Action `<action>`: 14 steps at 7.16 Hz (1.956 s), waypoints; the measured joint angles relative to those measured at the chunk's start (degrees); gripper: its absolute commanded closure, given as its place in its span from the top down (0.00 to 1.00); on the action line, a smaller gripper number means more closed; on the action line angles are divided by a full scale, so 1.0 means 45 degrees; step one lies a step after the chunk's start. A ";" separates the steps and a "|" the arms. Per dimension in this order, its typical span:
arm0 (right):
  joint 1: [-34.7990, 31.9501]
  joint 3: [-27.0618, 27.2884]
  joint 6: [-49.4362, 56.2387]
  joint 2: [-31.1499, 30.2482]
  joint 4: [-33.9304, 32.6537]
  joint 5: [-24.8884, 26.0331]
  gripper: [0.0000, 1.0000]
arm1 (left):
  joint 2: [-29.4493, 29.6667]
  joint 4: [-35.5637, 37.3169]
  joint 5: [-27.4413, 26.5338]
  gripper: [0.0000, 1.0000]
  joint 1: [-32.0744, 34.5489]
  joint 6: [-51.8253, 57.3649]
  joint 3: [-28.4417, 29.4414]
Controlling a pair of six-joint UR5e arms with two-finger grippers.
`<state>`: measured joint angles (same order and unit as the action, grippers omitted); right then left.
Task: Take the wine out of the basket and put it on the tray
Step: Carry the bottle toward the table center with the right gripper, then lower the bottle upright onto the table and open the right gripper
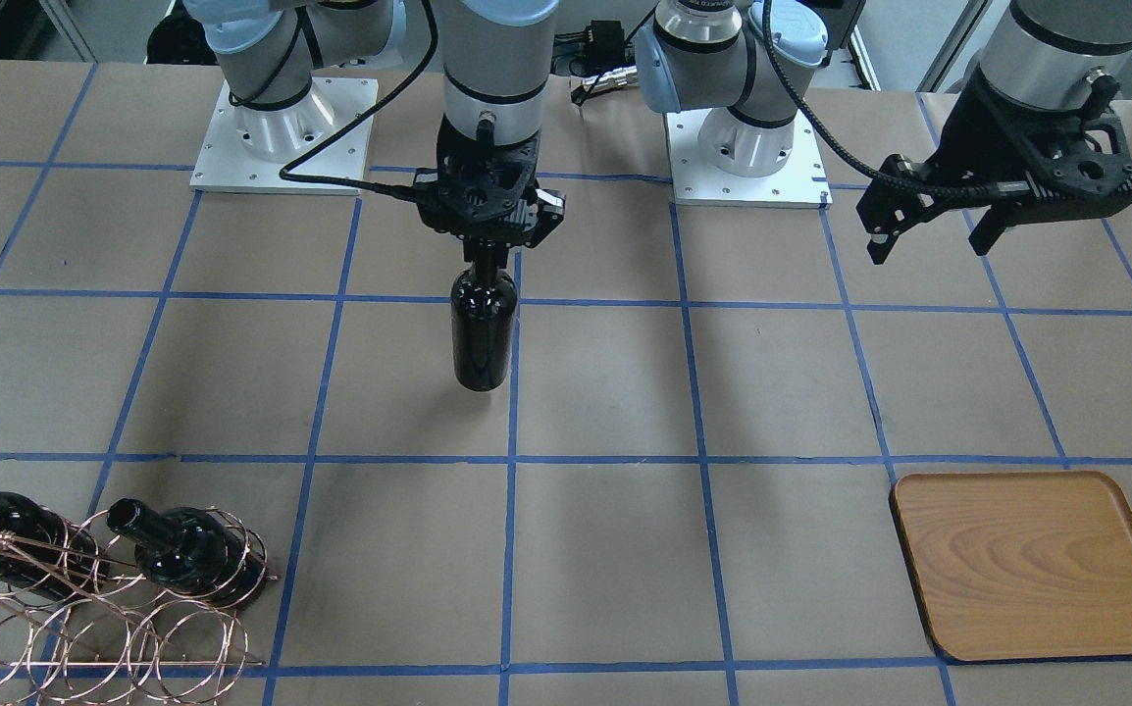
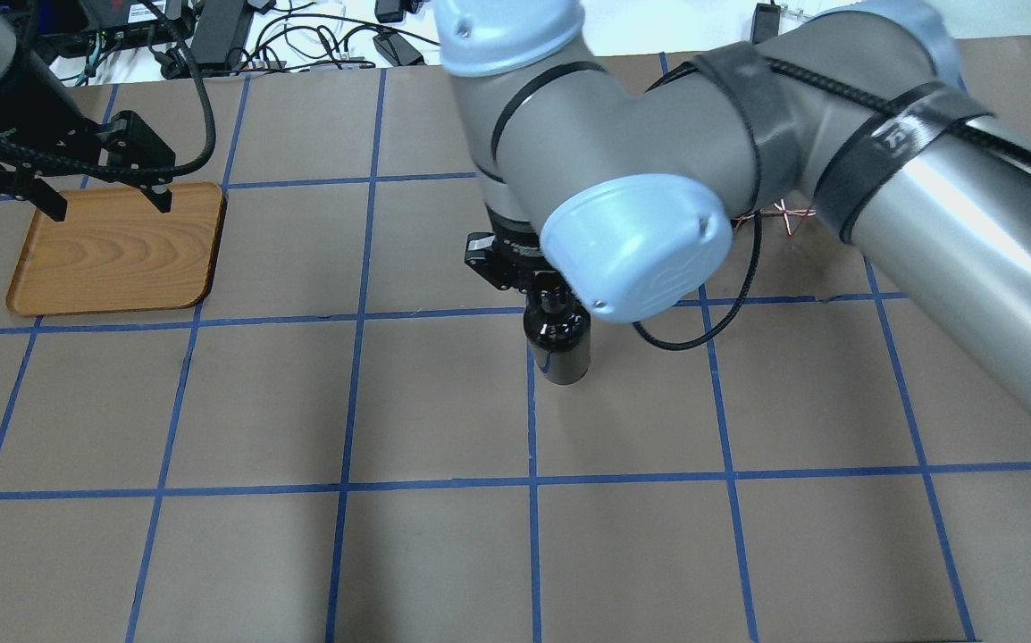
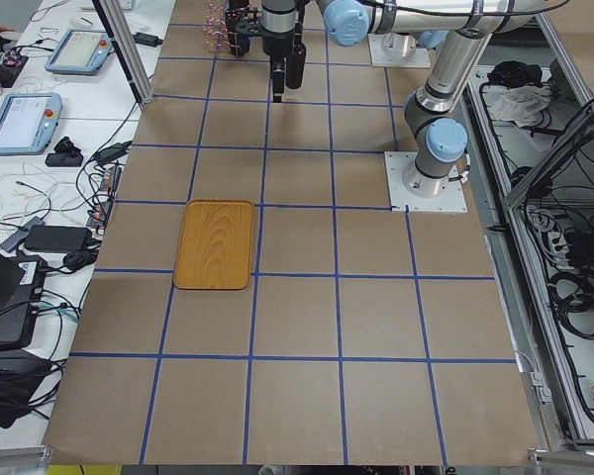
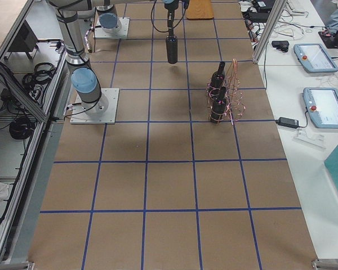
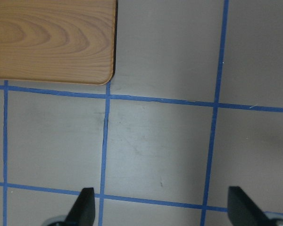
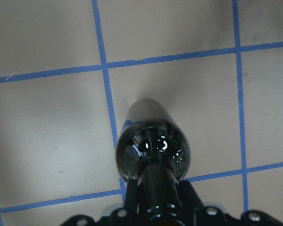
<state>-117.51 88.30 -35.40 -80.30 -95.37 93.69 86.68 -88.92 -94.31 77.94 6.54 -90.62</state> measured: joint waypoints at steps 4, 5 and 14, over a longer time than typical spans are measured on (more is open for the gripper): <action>-0.0546 -0.0025 -0.1068 0.0655 -0.0792 -0.0342 0.00 | 0.0033 0.0019 -0.0308 1.00 -0.0382 0.0357 0.0001; -0.0565 -0.0019 -0.1100 0.0731 -0.0824 -0.0410 0.00 | 0.0034 0.0016 -0.0301 1.00 -0.0534 0.0597 0.0001; -0.0587 -0.0004 -0.1271 0.0869 -0.0723 -0.0995 0.00 | 0.0146 0.0010 -0.0195 1.00 -0.0550 0.0869 -0.0060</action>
<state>-120.15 88.28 -41.12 -76.39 -98.62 89.21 87.34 -88.88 -95.19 75.47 10.45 -90.89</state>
